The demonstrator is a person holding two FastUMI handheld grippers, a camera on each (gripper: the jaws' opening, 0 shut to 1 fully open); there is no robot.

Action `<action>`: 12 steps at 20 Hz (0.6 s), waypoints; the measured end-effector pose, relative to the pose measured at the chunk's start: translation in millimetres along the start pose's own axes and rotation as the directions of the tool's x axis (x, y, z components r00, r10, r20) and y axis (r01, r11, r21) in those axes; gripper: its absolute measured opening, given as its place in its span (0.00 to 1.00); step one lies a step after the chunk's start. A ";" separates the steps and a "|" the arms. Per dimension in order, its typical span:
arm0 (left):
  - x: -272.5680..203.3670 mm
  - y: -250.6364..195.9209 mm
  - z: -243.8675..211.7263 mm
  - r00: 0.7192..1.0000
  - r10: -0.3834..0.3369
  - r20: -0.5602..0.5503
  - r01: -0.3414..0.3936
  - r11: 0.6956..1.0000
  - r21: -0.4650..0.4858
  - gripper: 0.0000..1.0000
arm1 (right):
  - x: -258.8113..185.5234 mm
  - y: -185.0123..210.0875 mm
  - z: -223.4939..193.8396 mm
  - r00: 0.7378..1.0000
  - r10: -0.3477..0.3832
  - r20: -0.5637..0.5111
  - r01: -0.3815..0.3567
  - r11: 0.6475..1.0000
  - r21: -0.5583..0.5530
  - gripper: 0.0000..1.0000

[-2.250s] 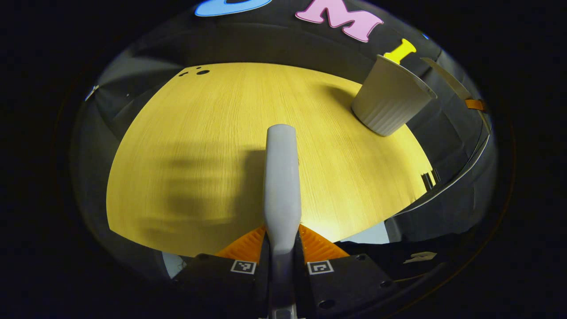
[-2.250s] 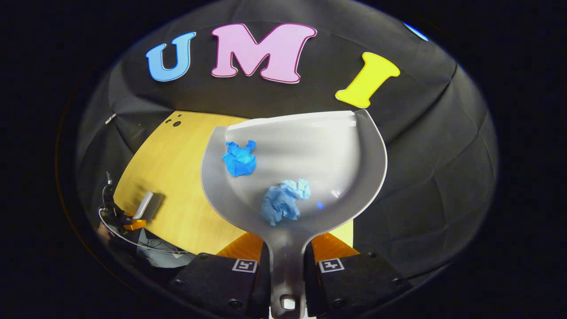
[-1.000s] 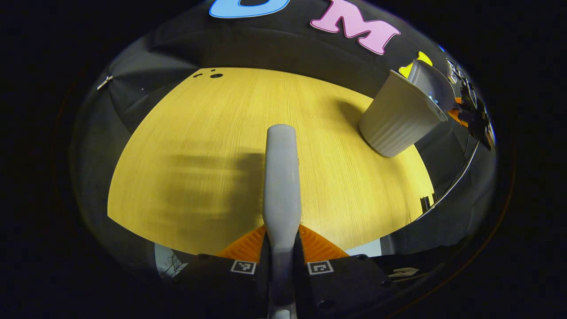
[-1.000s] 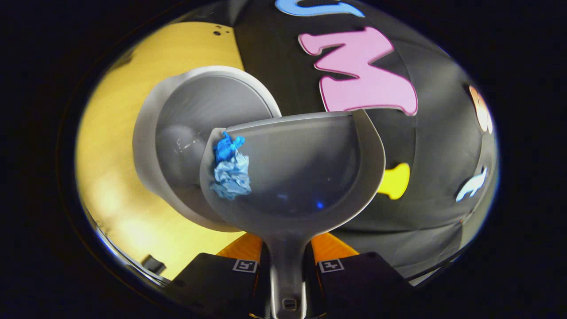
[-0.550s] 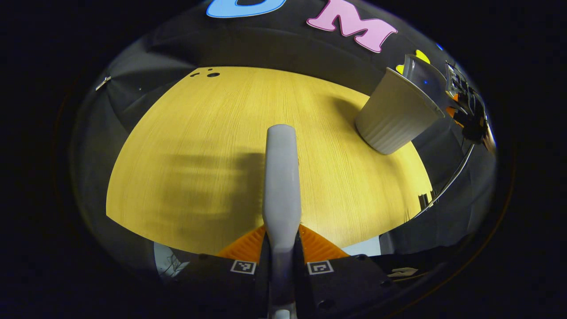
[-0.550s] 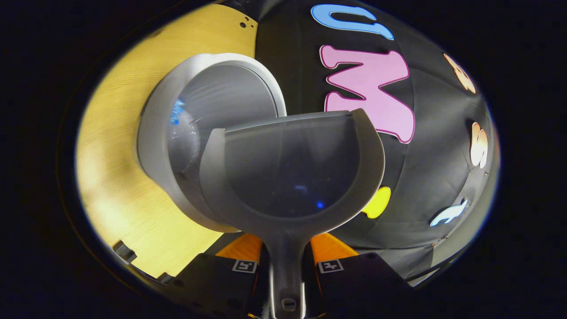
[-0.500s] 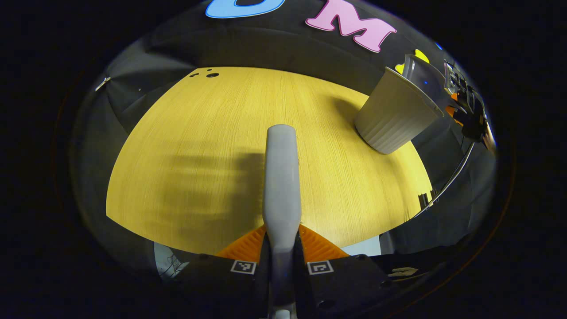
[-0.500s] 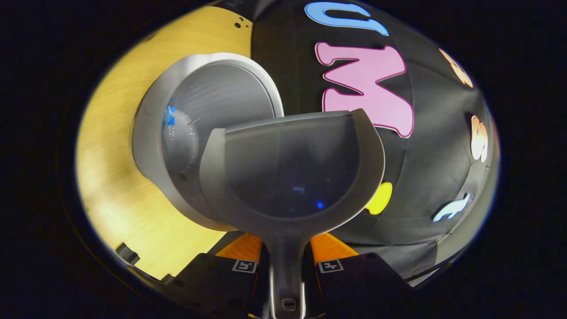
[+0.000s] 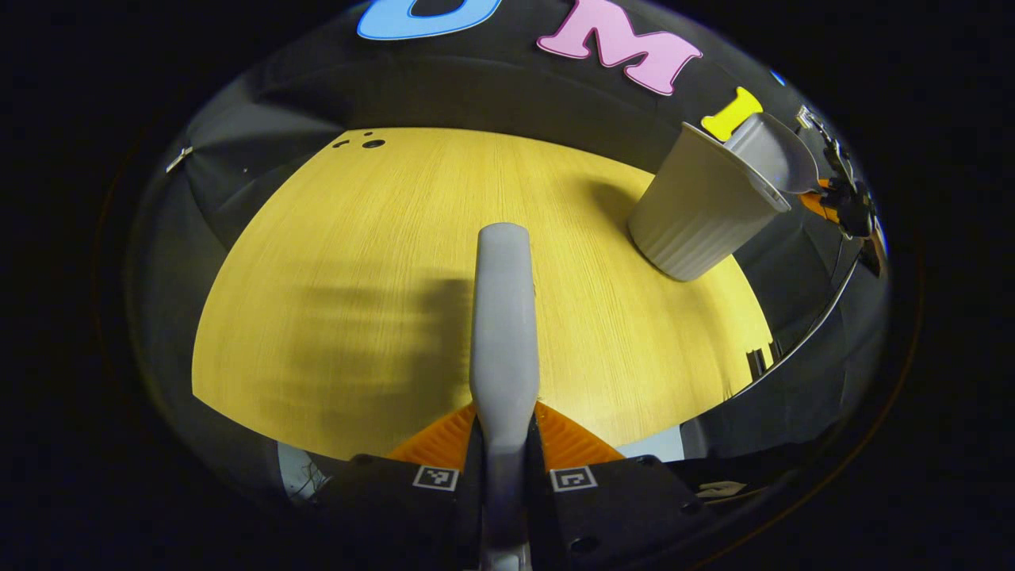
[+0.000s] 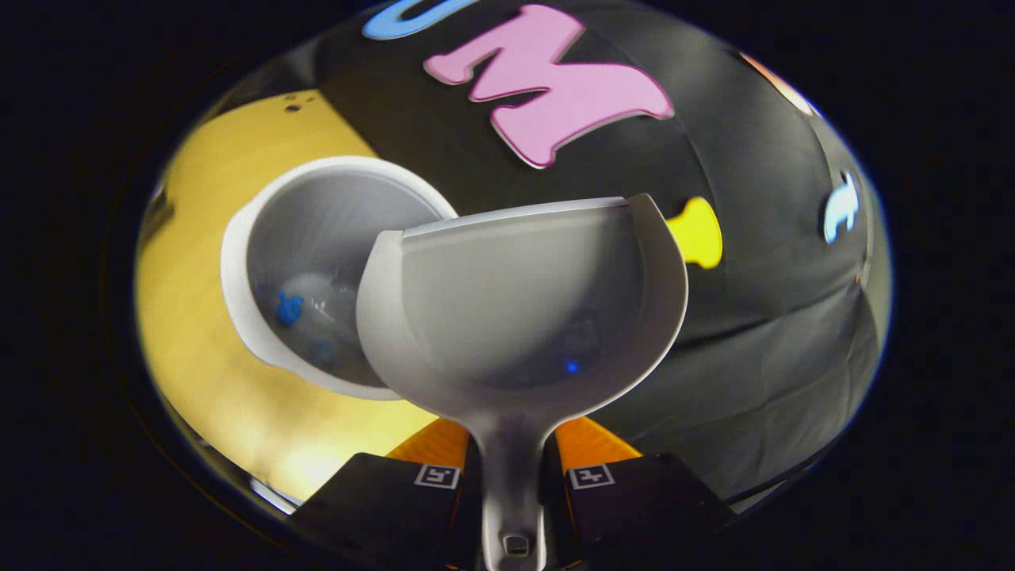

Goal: Pick up the small broom and dustpan from the desktop, sweep the trash into the dustpan with the broom, and then empty the trash into the garbage bin.

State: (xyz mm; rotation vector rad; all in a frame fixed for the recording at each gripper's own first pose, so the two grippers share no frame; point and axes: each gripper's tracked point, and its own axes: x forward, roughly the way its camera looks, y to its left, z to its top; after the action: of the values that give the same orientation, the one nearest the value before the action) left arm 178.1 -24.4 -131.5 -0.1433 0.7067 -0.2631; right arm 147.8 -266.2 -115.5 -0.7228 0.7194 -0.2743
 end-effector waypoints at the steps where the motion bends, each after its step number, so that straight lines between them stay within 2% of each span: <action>1: 0.2 0.8 -0.8 1.000 0.004 0.000 -0.004 1.000 0.009 0.28 | -7.9 -1.2 3.3 1.000 0.028 -0.005 -0.028 0.996 0.086 0.35; 3: 1.2 3.1 -1.1 1.000 0.022 0.000 -0.022 0.999 0.025 0.28 | -10.9 0.5 12.4 0.996 0.086 -0.003 -0.083 0.965 0.248 0.35; 6: 0.5 3.8 -0.7 1.000 0.024 -0.006 -0.024 1.000 0.016 0.28 | -8.4 4.7 18.0 0.984 0.178 0.012 -0.163 0.871 0.463 0.35; 8: 0.1 8.2 1.9 0.999 0.046 0.000 -0.046 0.999 0.023 0.31 | -14.4 8.0 26.2 0.972 0.231 0.050 -0.222 0.813 0.538 0.35; 9: 0.1 11.7 4.2 0.998 0.055 0.004 -0.055 0.998 0.022 0.28 | -15.4 8.2 29.4 0.965 0.253 0.072 -0.249 0.789 0.562 0.35; 12: 0.1 24.9 9.0 0.998 0.066 0.012 -0.066 0.998 0.021 0.27 | -21.8 11.1 39.5 0.951 0.285 0.121 -0.300 0.748 0.592 0.35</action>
State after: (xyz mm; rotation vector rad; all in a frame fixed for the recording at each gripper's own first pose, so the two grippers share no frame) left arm 188.8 -0.2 -130.2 -0.1010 0.6960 -0.2068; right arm 158.8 -228.0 -91.3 0.0106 0.6596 -0.1890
